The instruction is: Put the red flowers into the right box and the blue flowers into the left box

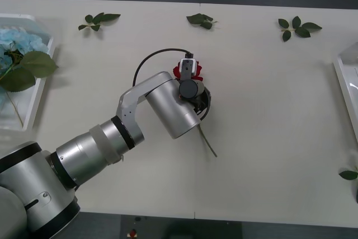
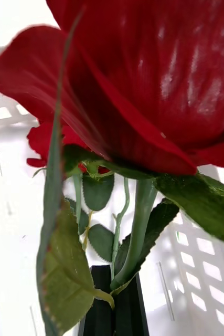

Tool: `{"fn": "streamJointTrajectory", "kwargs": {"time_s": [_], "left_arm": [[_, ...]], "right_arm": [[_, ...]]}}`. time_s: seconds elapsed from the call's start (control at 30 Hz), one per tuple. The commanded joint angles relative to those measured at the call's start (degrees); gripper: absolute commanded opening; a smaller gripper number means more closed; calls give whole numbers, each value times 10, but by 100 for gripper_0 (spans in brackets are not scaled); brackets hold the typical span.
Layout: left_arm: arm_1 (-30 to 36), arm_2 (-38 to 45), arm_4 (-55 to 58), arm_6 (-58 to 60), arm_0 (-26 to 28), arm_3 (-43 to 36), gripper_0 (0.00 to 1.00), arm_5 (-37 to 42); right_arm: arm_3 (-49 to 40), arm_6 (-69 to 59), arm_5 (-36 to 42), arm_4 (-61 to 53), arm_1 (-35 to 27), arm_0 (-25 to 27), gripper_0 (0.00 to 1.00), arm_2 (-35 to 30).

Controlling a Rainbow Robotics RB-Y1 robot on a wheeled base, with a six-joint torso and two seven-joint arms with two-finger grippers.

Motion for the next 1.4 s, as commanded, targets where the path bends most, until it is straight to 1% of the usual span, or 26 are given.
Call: {"fn": "streamJointTrajectory", "kwargs": {"time_s": [0.03, 0.07, 0.13, 0.17, 0.23, 0.27, 0.3, 0.33, 0.37, 0.47, 0.5, 0.53, 0.57, 0.6, 0.73, 0.87, 1.03, 1.23, 1.4], "left_arm": [[-7, -10, -7, 13, -15, 6, 100, -4], [-7, -12, -10, 13, -15, 9, 100, -5], [-7, -14, -13, 13, -14, 11, 100, -7], [-7, -14, -13, 13, -14, 12, 100, -7], [-7, -14, -12, 14, -14, 12, 100, -7], [-7, -14, -13, 14, -15, 12, 100, -7], [-7, -14, -13, 13, -14, 12, 100, -7], [-7, -14, -13, 13, -14, 12, 100, -7], [-7, -16, -14, 13, -15, 12, 97, -7], [-7, -16, -14, 13, -14, 12, 44, -7], [-7, -17, -14, 14, -14, 12, 22, -7], [-7, -17, -14, 14, -14, 12, 10, -7], [-7, -16, -14, 14, -14, 12, 3, -7], [-7, -16, -14, 13, -14, 12, 1, -7], [-7, -17, -14, 14, -14, 12, 0, -7], [-6, -17, -14, 14, -14, 12, 0, -7], [1, -17, -19, 16, -14, 8, 0, -9], [32, -16, -25, 22, -14, -47, 0, -12], [64, 4, -7, 31, -14, -130, 0, -52]], "right_arm": [[-2, 10, -18, 13, -18, -7, 0, -4], [-2, 10, -21, 15, -18, -7, 3, -3], [-2, 13, -26, 16, -18, -7, 31, -2], [-2, 14, -30, 17, -18, -7, 59, 0], [-3, 14, -33, 16, -18, -7, 88, 1], [-3, 14, -33, 16, -18, -7, 93, 2], [-2, 14, -34, 17, -18, -7, 100, 3], [-2, 14, -34, 16, -19, -7, 100, 4], [-3, 14, -34, 16, -18, -7, 100, 5], [-3, 14, -34, 13, -18, -7, 100, 8], [-3, 15, -34, 9, -18, -7, 100, 8], [-3, 16, -34, 6, -18, -7, 100, 9], [-3, 17, -34, 1, -18, -7, 100, 10], [-3, 19, -34, -4, -18, -7, 100, 11], [-3, 28, -31, -38, -18, -7, 100, 15], [-7, 32, -6, -96, -18, -7, 100, 15], [-44, 33, 37, -111, -18, -7, 100, 33], [-91, 32, 120, -154, -18, -7, 100, 38], [-126, 32, 190, -226, -18, -7, 100, 38]]}}
